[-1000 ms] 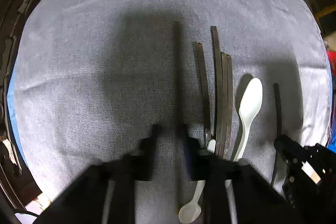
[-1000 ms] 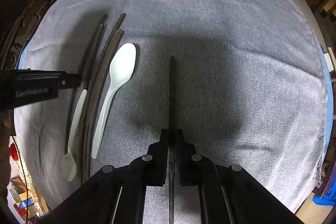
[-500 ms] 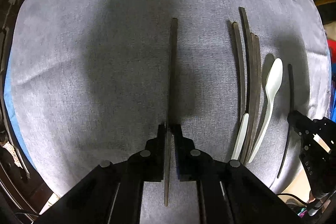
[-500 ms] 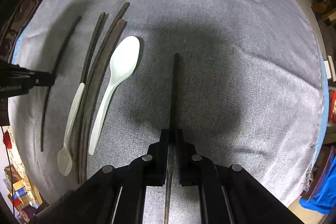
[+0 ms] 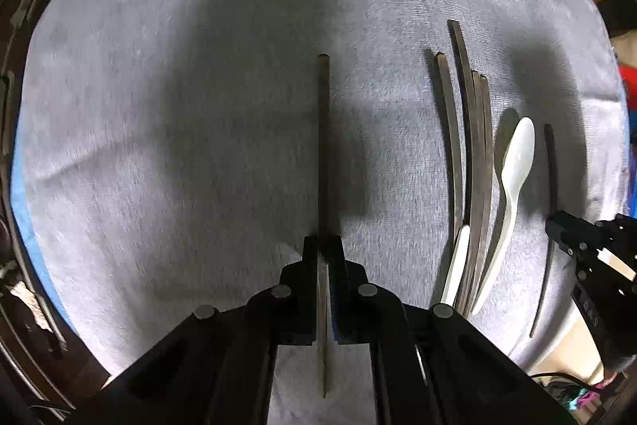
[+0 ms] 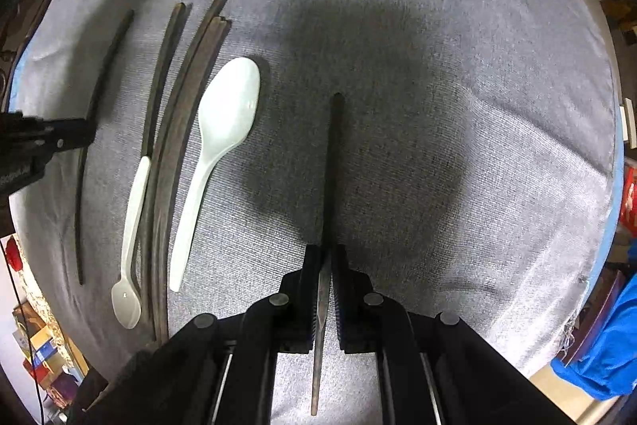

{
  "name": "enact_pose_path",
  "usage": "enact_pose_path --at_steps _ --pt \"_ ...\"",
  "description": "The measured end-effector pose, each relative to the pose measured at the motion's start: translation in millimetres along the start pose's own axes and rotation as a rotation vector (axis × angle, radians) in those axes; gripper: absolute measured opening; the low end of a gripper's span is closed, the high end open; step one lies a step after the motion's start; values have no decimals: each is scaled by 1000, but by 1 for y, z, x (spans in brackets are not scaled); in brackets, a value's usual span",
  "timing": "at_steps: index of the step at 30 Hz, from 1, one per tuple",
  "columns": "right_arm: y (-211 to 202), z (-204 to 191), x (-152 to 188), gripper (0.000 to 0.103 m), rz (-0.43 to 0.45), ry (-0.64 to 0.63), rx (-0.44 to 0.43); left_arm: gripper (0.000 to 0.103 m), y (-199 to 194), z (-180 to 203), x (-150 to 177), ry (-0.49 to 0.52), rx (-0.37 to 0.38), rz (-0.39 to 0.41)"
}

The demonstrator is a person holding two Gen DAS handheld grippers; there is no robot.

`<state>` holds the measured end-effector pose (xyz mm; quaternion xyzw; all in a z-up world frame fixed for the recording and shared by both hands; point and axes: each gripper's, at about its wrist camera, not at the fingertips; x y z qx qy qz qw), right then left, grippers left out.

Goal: Organize utensils
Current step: 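Lift the chopsticks and drop them into the black holder with both grippers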

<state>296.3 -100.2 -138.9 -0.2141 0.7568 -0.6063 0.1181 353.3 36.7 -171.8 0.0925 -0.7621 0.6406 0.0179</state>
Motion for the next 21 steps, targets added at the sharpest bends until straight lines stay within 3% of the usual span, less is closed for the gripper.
enact_pose_path --at_steps 4,12,21 --pt "-8 13 17 7 74 51 -46 5 -1 -20 15 -43 44 35" --pt "-52 24 67 7 307 109 -128 5 -34 -50 65 -174 171 223" --pt "-113 2 162 7 597 103 -195 5 -52 -53 152 -330 272 428"
Point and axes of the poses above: each gripper's, at about its wrist camera, not at the fingertips, and y roughly the way its jaws point, z to its right, x to its underside, and after that the axes turned 14 degrees about -x, right-handed
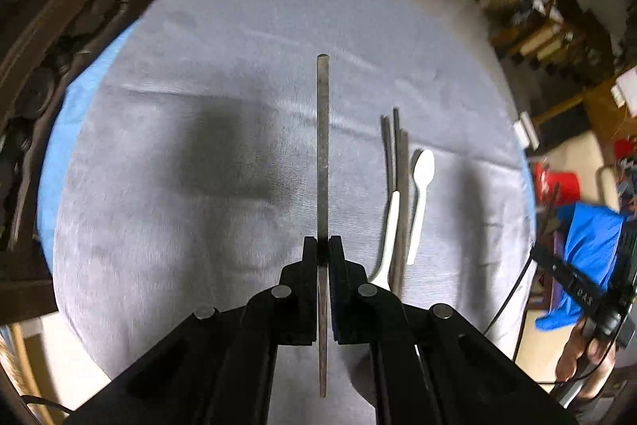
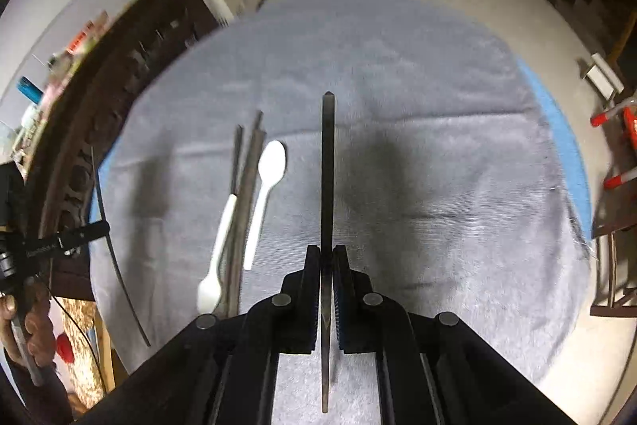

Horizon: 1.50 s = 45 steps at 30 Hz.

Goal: Organize utensils
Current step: 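Lift the chopsticks and drop them into the black holder with both grippers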

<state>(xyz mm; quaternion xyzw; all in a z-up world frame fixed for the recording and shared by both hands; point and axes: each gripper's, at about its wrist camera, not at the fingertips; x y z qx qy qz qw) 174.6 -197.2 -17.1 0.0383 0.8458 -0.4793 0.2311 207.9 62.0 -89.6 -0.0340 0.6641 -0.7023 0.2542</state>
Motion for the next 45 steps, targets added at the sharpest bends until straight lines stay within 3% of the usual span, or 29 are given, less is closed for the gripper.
enact_pose_path --at_steps 5,6,14,19,23,28,36,45 --pt "-43 -17 19 7 125 -20 -20 5 -39 -9 24 -53 54 111" --pt "-56 -23 25 7 146 -25 -25 5 -62 -17 34 -61 64 140" --pt "-118 -59 45 7 330 -53 -138 5 -135 -24 69 -113 130 333" --pt "-134 -81 53 7 419 -80 -196 5 -174 -25 80 -126 162 453" --pt "-126 -92 61 7 455 -90 -223 5 -182 -13 93 -118 175 520" --pt "-99 -98 77 7 467 -109 -206 5 -166 -1 109 -96 167 556" --pt "-62 -91 94 7 416 -108 -179 5 -128 14 126 -55 118 529" --pt "-47 -89 107 7 370 -132 -165 5 -111 15 138 -14 101 501"
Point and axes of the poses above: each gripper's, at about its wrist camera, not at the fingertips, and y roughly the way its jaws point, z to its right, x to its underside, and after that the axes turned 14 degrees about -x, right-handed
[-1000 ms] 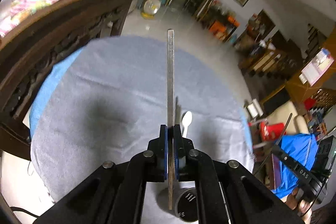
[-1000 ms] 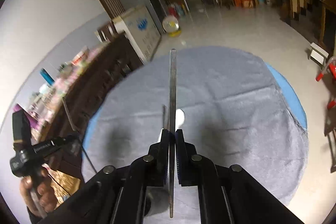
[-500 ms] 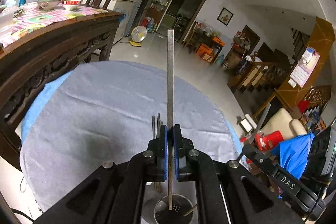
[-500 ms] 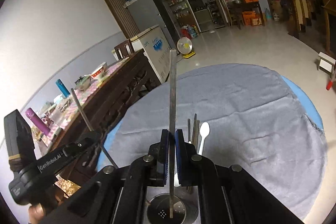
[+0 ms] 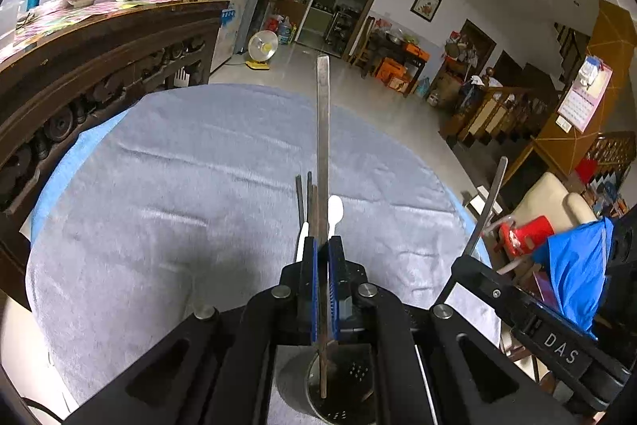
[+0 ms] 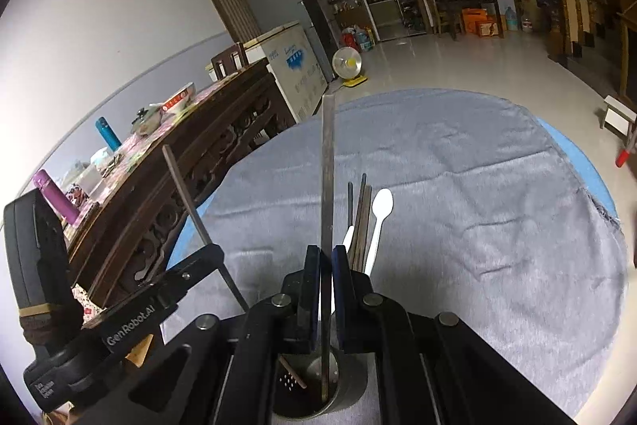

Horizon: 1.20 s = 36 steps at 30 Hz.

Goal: Organize utensils
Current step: 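Lift the chopsticks and drop them into the black holder with both grippers, then grasp a white plastic spoon by its handle with the right gripper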

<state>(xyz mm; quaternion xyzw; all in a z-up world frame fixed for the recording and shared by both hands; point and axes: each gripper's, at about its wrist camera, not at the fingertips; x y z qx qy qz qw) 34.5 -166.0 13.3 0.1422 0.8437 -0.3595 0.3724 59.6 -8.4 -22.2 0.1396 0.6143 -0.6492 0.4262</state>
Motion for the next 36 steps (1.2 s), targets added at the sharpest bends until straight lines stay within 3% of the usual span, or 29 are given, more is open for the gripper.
enact_pose_path --at_steps 16,19,21,23,26,28,31,34,36 --pt "-3 -3 26 9 -57 -1 -39 7 -12 -1 24 56 24 -58" --pt "-11 -3 23 15 -41 14 -55 22 -20 -4 22 48 37 -69" --pt "-18 -2 20 25 -22 25 -73 44 -29 -7 18 36 41 -52" --pt "-25 -2 17 30 -1 27 -77 52 -42 -12 12 21 47 -18" --pt "-40 0 11 37 37 37 -85 58 -57 -21 3 -7 53 18" --pt "-52 8 6 55 74 62 -86 60 -67 -33 -5 -44 49 43" --pt "-60 26 2 62 97 101 -66 67 -76 -59 -16 -134 25 75" --pt "-51 59 2 65 44 191 -22 76 -73 -89 -24 -226 -43 85" --pt "-33 85 7 65 -46 262 -4 76 -55 -110 -27 -266 -104 13"
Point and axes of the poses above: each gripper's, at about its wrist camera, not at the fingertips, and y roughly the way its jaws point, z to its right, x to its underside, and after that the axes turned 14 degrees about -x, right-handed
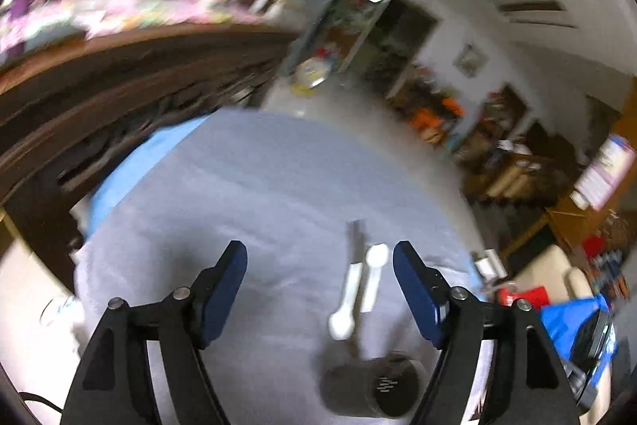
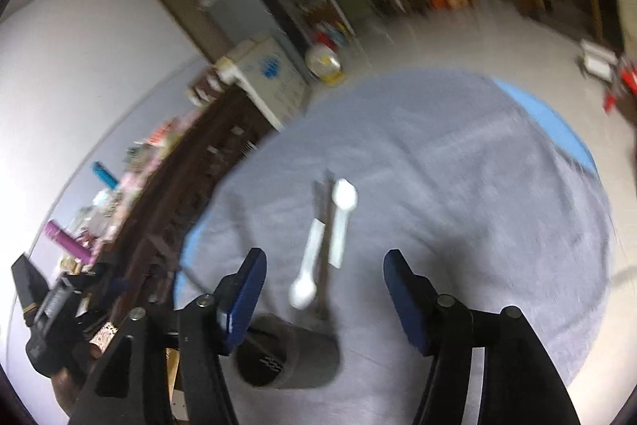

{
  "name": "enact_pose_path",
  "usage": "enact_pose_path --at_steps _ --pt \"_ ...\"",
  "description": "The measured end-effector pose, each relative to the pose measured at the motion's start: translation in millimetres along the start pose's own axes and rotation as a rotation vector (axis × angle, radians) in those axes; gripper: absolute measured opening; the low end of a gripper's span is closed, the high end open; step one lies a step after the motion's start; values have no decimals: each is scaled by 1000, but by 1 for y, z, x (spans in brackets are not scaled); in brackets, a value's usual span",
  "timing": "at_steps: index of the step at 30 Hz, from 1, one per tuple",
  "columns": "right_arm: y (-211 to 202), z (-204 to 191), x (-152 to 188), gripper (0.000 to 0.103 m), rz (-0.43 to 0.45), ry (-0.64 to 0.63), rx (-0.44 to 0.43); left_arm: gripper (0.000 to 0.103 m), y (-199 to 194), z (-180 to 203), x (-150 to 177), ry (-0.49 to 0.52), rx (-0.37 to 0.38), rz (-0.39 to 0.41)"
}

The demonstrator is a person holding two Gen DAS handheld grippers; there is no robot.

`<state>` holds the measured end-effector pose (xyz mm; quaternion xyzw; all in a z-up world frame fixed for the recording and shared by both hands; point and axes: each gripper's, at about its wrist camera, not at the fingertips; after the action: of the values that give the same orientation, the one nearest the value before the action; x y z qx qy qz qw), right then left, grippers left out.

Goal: Organize utensils
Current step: 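Grasp a white plastic spoon by its handle with the right gripper, then grasp the other white spoon by its handle with the left gripper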

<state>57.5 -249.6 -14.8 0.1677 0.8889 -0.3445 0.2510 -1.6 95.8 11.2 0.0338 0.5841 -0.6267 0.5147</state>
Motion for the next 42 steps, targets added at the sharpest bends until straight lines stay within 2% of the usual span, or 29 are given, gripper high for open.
enact_pose_path --at_steps 3,6,9,13,19,24,28,30,34,35,36,42 --pt "31 39 3 65 -132 97 55 76 42 -19 -1 -12 -107 -143" --pt "55 65 9 65 -228 137 90 76 85 -27 10 55 -223 -283" --pt "73 75 8 64 -280 133 102 76 114 -30 25 103 -263 -371" --pt "107 76 -15 55 -351 101 125 76 141 -18 40 188 -272 -441" --pt "168 61 -61 52 -434 56 127 76 159 -10 45 260 -259 -459" --pt "229 44 -97 52 -500 15 162 76 173 -12 43 257 -262 -471" --pt "266 33 -112 50 -533 -19 207 76 177 -10 37 272 -261 -465" --pt "281 30 -114 49 -548 -25 229 76 181 -8 33 287 -234 -466" --pt "297 20 -116 47 -554 -79 275 76 187 -2 26 314 -231 -459" --pt "301 17 -115 43 -560 -94 286 76 190 -2 24 322 -232 -456" --pt "303 13 -113 33 -567 -136 322 76 190 1 24 327 -230 -453" --pt "293 19 -105 32 -596 -207 347 76 195 24 20 371 -219 -443"
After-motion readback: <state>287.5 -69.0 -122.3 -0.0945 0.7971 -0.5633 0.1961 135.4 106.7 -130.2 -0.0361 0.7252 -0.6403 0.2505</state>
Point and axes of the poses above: each gripper's, at about its wrist camera, not at the fingertips, and y roughly the way its jaws point, z to its right, x to its underside, and after that the axes turned 14 degrees about -x, right-handed
